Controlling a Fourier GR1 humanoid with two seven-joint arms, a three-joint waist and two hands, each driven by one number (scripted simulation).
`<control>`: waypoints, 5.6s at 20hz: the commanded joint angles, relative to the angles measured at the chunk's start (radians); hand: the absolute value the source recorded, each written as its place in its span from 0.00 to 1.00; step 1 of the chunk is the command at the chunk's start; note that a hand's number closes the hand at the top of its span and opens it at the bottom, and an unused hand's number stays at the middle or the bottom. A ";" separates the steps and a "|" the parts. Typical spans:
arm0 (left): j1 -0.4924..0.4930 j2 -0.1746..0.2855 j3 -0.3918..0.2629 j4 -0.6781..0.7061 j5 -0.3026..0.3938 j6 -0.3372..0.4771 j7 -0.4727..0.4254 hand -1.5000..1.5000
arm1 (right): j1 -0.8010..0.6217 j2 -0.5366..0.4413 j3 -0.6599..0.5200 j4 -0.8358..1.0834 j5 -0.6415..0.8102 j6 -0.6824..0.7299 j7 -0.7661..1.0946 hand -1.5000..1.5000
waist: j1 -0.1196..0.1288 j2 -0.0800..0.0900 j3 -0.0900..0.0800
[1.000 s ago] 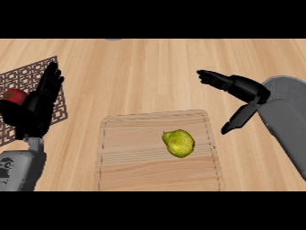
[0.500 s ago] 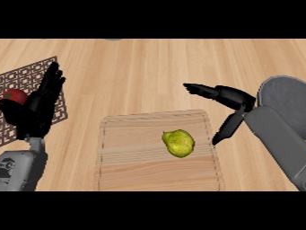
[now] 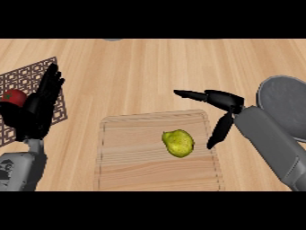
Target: Pick the pear from the cutting board and place it in the pan
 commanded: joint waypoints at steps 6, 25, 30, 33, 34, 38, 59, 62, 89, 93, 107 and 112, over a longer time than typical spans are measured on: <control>-0.044 -0.006 0.005 -0.034 -0.018 0.013 0.072 0.50 | 0.014 0.050 0.048 0.021 0.118 0.033 -0.096 0.00 | -0.005 -0.001 0.000; -0.019 -0.042 0.021 0.006 -0.045 -0.001 0.004 0.50 | 0.054 0.159 0.073 0.031 0.266 0.001 -0.091 0.00 | -0.009 -0.003 0.000; 0.034 -0.004 0.051 -0.030 -0.004 -0.055 0.011 0.50 | 0.054 0.138 0.102 -0.013 0.276 -0.010 -0.217 1.00 | -0.002 -0.003 0.000; 0.055 -0.021 0.022 -0.090 -0.029 -0.041 0.027 0.50 | 0.025 0.160 0.094 0.080 0.314 -0.066 -0.257 1.00 | 0.004 -0.001 0.000; -0.019 -0.039 0.051 0.058 -0.028 -0.028 -0.041 0.50 | 0.011 0.156 0.068 0.004 0.276 -0.014 -0.205 1.00 | -0.012 -0.002 -0.001; 0.031 -0.029 0.044 -0.020 -0.034 -0.030 -0.014 0.50 | 0.046 0.241 0.051 0.040 0.292 -0.134 0.079 1.00 | -0.008 -0.005 -0.001; 0.074 0.010 0.087 -0.007 -0.028 -0.030 -0.002 0.50 | -0.232 0.270 -0.029 -0.137 0.677 -0.974 1.514 1.00 | -0.075 -0.044 -0.004; 0.080 0.004 0.086 -0.021 -0.001 -0.056 0.004 0.50 | -0.245 0.187 -0.023 -0.243 0.759 -0.926 1.658 1.00 | -0.068 -0.033 -0.003; -0.084 -0.022 0.060 0.017 -0.044 -0.031 0.057 0.50 | 0.229 -0.268 -0.577 -0.104 0.569 -1.197 0.980 1.00 | 0.000 0.005 0.001; 0.002 -0.031 0.046 -0.051 -0.033 -0.053 0.053 0.50 | 0.164 -0.266 -0.665 0.127 0.503 -1.253 0.782 1.00 | 0.016 0.007 0.002; 0.046 -0.047 0.033 -0.071 -0.053 -0.052 0.008 0.50 | 0.075 -0.230 -0.875 0.429 0.235 -0.967 0.419 0.00 | 0.022 0.007 0.003; 0.017 -0.082 0.022 0.004 -0.074 -0.026 -0.028 0.50 | 0.143 -0.203 -1.004 0.338 0.101 -1.031 0.213 0.00 | -0.001 0.004 0.003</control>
